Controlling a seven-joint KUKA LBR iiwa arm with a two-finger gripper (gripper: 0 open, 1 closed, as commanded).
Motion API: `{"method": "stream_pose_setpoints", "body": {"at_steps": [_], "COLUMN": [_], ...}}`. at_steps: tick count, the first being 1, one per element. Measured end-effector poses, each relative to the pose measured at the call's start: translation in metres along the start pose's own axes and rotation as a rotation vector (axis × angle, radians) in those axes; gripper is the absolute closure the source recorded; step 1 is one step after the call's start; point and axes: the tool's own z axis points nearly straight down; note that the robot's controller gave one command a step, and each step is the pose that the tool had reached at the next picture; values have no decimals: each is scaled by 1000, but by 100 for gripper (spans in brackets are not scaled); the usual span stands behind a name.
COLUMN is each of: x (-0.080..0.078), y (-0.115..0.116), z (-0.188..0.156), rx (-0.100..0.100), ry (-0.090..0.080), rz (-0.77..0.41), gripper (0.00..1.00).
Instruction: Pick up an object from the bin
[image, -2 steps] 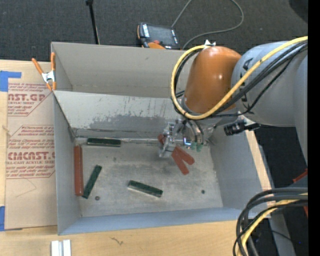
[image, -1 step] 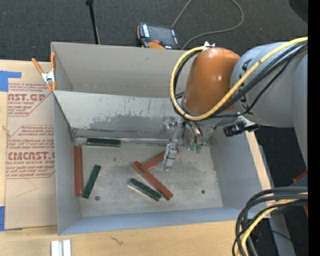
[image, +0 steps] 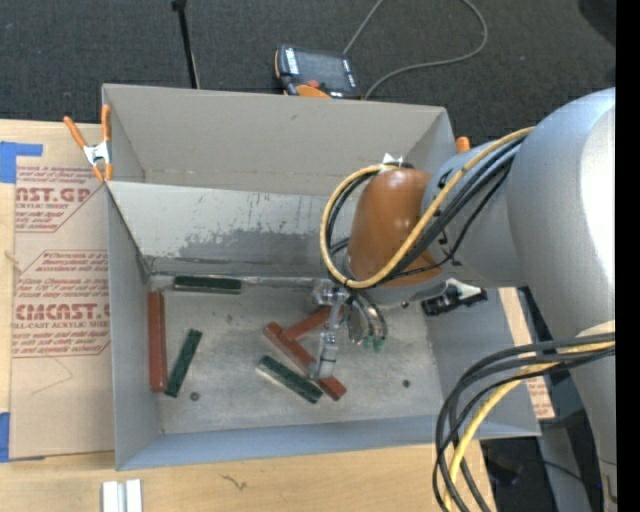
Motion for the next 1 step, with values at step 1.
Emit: {"method": "stream_pose_setpoints", "body": {"at_steps": [1], "x": [-3], "y": [0], "z": [-6], "rx": [-1], "ry": [-10], "rz": [0], "gripper": [100]}}
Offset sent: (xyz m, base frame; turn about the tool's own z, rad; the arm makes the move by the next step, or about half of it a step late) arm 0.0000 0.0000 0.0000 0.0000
